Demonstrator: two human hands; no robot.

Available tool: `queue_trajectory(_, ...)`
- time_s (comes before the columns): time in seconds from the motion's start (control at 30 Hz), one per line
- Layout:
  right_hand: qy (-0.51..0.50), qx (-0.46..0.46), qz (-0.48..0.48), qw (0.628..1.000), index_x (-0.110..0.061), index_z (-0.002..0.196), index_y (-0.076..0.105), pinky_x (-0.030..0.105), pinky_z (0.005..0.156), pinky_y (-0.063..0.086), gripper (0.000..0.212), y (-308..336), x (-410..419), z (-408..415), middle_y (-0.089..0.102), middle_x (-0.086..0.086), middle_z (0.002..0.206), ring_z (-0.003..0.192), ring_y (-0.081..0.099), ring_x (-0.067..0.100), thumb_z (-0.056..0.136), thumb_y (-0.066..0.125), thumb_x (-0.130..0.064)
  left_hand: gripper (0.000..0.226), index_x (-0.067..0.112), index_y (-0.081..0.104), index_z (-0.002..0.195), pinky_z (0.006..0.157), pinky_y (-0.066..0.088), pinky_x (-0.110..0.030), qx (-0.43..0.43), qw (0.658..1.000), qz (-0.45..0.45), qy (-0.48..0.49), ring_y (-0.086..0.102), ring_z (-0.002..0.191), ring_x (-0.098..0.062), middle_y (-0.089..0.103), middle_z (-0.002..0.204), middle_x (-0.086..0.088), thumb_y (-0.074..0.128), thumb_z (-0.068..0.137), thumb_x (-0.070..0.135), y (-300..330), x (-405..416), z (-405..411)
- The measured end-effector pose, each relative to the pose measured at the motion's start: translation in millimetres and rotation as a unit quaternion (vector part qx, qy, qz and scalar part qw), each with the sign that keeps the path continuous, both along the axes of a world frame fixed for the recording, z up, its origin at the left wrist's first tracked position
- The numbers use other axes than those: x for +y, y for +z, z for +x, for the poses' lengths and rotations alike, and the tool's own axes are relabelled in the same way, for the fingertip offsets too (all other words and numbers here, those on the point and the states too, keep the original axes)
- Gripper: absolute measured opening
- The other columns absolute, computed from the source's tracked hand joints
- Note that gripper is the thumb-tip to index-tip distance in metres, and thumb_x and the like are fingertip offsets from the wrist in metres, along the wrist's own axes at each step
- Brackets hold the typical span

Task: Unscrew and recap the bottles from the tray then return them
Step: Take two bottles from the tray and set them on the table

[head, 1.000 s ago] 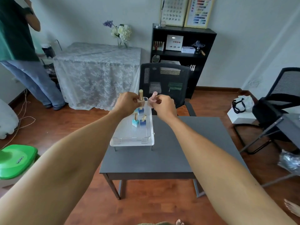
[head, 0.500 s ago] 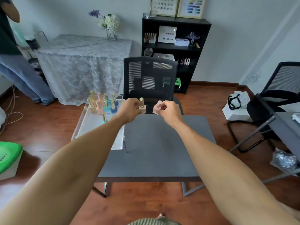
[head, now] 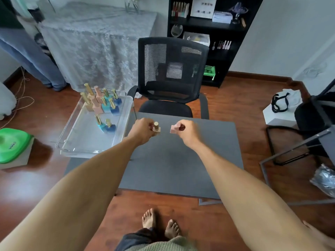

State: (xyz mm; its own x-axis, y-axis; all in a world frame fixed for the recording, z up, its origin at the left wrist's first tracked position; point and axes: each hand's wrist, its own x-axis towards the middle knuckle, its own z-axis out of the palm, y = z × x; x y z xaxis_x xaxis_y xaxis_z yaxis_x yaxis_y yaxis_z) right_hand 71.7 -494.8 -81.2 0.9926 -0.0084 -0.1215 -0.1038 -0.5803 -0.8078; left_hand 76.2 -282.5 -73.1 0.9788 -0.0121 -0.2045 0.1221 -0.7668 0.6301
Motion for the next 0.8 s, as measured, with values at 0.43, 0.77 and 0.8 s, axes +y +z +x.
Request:
queue_trajectory(0.43,0.009,0.075,-0.040,0.996,-0.010,0.081,0.065,0.022,0.057,0.039,0.012,-67,5,13,0.060,-0.019,0.066,0.066,0.052,0.010,0.093,0.064,-0.007,0.017,0.016,0.069,0.094,0.064,0.050,-0.033,0.069,0.997,-0.029,0.015,0.060,0.084,-0.027,0.065,0.092,-0.002,0.076,0.083,0.005,-77,1,22)
queue_trajectory(0.77,0.011,0.096,-0.062,0.993,-0.009,0.089,0.069,0.043,0.073,0.054,0.006,-85,4,22,0.073,0.006,0.089,0.086,0.066,0.033,0.093,0.065,-0.008,0.016,0.020,0.067,0.089,0.074,0.061,-0.048,0.099,0.994,-0.033,0.013,0.067,0.089,-0.030,0.068,0.096,-0.006,0.069,0.084,0.005,-98,-4,37)
queue_trajectory(0.8,0.011,0.097,-0.059,0.993,-0.009,0.089,0.069,0.043,0.073,0.054,0.006,-87,4,22,0.073,0.005,0.088,0.086,0.066,0.033,0.093,0.065,-0.007,0.016,0.019,0.067,0.089,0.073,0.061,-0.048,0.101,0.994,-0.034,0.013,0.067,0.088,-0.031,0.069,0.095,-0.007,0.069,0.084,0.004,-99,-5,37)
